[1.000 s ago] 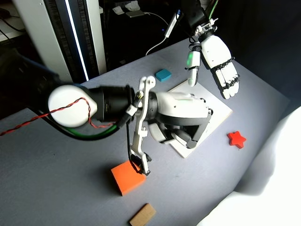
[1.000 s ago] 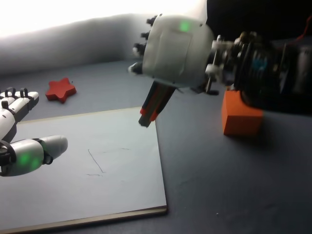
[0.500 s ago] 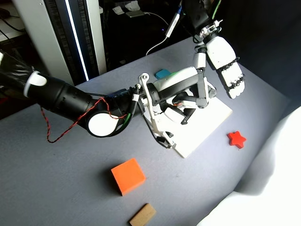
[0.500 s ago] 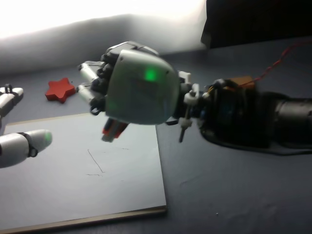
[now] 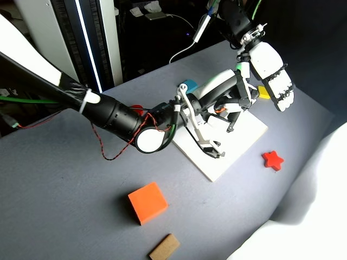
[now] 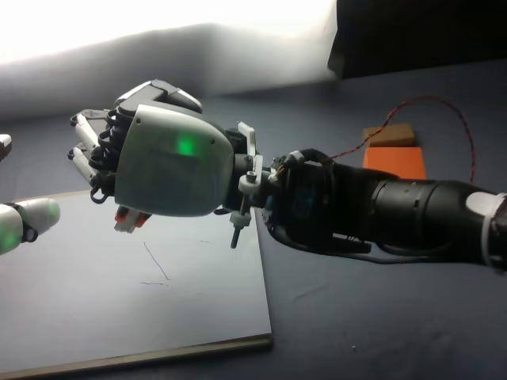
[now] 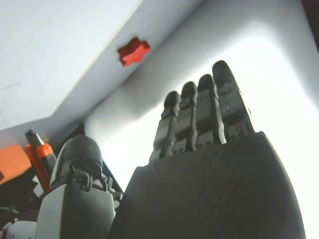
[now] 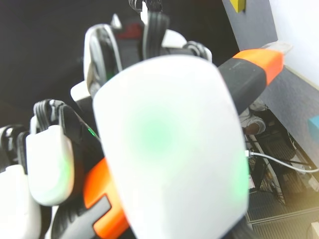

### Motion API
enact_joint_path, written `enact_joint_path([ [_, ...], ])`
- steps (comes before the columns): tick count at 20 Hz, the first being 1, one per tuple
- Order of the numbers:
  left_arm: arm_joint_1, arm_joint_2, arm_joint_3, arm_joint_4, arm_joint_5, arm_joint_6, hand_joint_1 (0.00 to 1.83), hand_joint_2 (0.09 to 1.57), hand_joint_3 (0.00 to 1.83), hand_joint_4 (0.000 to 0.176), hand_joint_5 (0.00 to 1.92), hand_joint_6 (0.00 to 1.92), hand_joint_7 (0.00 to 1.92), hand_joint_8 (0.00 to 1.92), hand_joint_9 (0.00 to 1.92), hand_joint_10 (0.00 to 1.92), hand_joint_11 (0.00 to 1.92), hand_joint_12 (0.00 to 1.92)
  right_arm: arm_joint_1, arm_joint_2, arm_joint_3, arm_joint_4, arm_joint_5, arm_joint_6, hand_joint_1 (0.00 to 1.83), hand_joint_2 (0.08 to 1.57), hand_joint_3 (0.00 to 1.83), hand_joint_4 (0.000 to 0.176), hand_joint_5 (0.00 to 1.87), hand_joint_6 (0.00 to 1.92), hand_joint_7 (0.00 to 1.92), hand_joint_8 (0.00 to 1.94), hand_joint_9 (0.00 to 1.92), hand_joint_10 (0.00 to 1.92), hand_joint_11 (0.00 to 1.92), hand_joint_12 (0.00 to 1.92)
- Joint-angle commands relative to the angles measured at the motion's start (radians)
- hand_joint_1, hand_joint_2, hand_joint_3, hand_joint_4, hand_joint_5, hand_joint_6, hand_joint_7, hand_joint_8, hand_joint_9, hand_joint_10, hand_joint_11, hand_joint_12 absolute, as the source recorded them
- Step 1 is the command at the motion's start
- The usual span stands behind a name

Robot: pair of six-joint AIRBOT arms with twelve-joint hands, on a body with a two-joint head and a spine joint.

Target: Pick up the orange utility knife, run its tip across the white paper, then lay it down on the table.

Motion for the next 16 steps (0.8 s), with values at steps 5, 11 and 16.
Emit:
enact_joint_path([
  [5, 0.014, 0.004, 0.016, 0.031, -0.089, 0.008, 0.00, 1.24, 0.00, 0.000, 0.02, 0.00, 0.03, 0.00, 0.01, 0.00, 0.00, 0.25, -0.024, -0.052, 0.042, 0.053, 0.110, -0.031, 1.51, 0.90, 0.95, 0.176, 1.54, 1.92, 1.83, 1.94, 1.92, 1.92, 1.92, 1.92],
  [11, 0.016, -0.002, 0.019, 0.031, -0.089, 0.009, 0.00, 1.24, 0.00, 0.000, 0.01, 0.00, 0.02, 0.00, 0.01, 0.00, 0.00, 0.23, -0.041, -0.092, 0.085, 0.054, 0.123, -0.020, 1.48, 0.93, 0.93, 0.176, 1.53, 1.92, 1.83, 1.94, 1.92, 1.92, 1.92, 1.92],
  [16, 0.014, -0.003, 0.021, 0.031, -0.089, 0.009, 0.00, 1.24, 0.00, 0.000, 0.03, 0.01, 0.04, 0.00, 0.02, 0.00, 0.00, 0.26, -0.056, -0.091, 0.086, 0.034, 0.132, -0.019, 1.52, 0.92, 0.89, 0.176, 1.55, 1.92, 1.83, 1.94, 1.92, 1.92, 1.92, 1.92],
])
